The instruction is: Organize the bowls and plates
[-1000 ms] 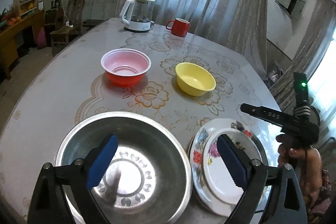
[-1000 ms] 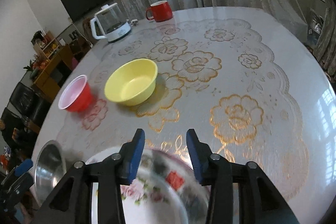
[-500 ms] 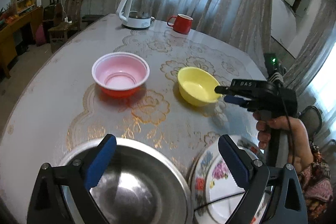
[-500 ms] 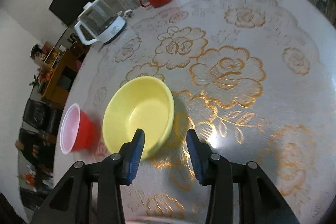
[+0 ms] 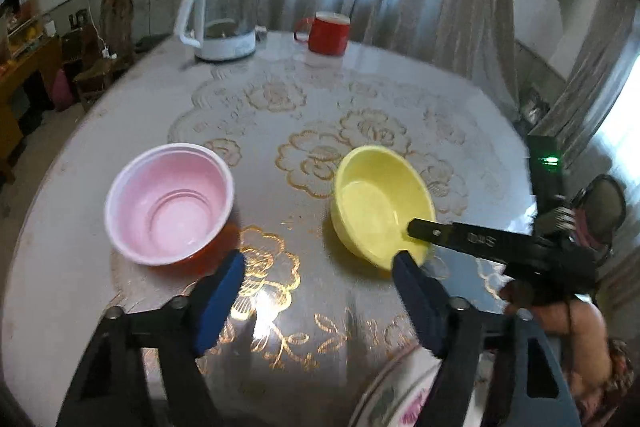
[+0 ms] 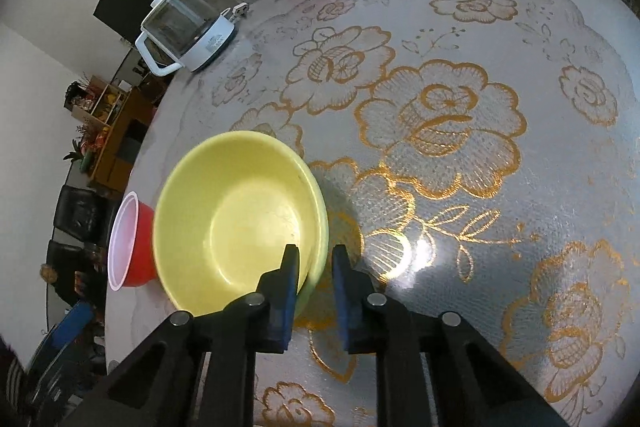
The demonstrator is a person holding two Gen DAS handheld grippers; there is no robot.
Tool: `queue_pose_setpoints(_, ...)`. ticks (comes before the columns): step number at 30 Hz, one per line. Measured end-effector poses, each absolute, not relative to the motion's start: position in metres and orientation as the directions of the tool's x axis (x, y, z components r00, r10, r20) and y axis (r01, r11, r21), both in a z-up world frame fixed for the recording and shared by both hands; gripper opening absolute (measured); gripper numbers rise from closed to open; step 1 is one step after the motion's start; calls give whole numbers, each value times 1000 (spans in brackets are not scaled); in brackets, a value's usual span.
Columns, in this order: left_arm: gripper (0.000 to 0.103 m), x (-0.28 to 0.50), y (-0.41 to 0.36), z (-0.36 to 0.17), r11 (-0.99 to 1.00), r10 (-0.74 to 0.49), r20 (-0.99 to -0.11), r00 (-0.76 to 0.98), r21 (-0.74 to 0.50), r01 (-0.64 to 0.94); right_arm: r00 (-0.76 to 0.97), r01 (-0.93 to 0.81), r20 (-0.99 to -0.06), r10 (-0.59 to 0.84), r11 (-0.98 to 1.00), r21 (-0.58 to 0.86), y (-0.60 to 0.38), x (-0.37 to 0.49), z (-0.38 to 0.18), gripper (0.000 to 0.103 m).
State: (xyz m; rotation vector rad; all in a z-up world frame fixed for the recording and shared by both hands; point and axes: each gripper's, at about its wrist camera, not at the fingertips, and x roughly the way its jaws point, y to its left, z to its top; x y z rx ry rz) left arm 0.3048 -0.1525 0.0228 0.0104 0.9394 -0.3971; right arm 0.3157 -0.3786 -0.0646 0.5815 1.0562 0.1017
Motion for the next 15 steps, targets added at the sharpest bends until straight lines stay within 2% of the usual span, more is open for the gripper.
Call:
queue_pose_setpoints(2,65,315,-162,14,935,-302,-808,506,-147,324,497,194,-792,353,845,498,-381,315,-66,16)
queue_pose_setpoints(11,64,340,-195,-13,941,-271,-843,464,-130,313,502,176,-786,361,847,502,-385,313,-67,16)
queue_pose_setpoints(12,60,343,-197,-15,940,-274,-846,457,-135,313,502,175,-786,361,847,502,-385,312,-67,16)
queue_pose_setpoints(14,30,349,-201,-23,938,-271,-862,428,-137,317,502,172,-785,362,848,501,-386,310,-67,16)
queue_pose_setpoints(15,26,351,-203,-27,938,-267,-870,415,-135,320,501,167,-783,369,846,506,-385,310,-67,16)
